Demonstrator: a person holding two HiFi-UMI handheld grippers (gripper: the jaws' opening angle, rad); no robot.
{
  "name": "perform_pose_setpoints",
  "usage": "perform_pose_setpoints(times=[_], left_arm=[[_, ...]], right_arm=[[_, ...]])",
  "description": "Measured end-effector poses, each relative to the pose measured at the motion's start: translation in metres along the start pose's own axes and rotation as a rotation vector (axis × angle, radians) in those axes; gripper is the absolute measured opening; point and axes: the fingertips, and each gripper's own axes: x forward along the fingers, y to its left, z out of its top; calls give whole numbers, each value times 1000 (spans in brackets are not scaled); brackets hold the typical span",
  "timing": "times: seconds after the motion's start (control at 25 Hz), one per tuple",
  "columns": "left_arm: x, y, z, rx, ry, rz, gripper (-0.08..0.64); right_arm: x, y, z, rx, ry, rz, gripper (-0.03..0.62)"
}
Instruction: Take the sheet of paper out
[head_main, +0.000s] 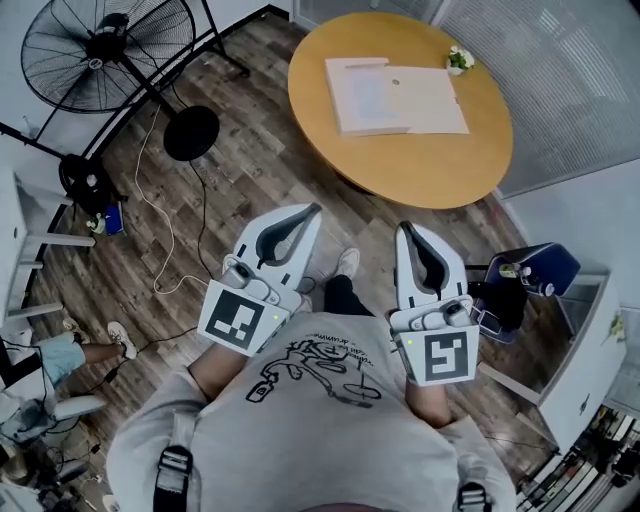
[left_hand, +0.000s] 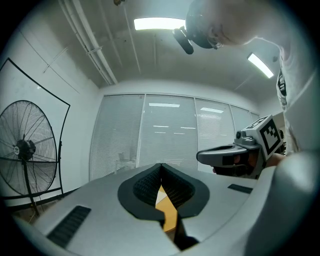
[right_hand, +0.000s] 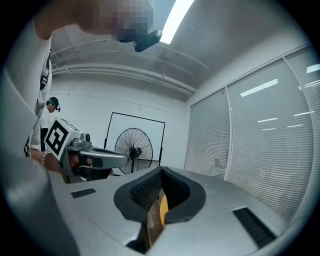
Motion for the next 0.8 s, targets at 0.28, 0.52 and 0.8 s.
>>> perform_pose_setpoints(times=[0.28,0.52,0.8], left_arm=[[42,2,-4,7,20,5,20],[79,2,-5,2,31,8,21],[119,4,-5,8,42,13,21]], right_arm=[[16,-38,-3,3,0,2,8],[30,-73,-4,9,-1,4,8],[48,-109,-6,21,-3,12,8]])
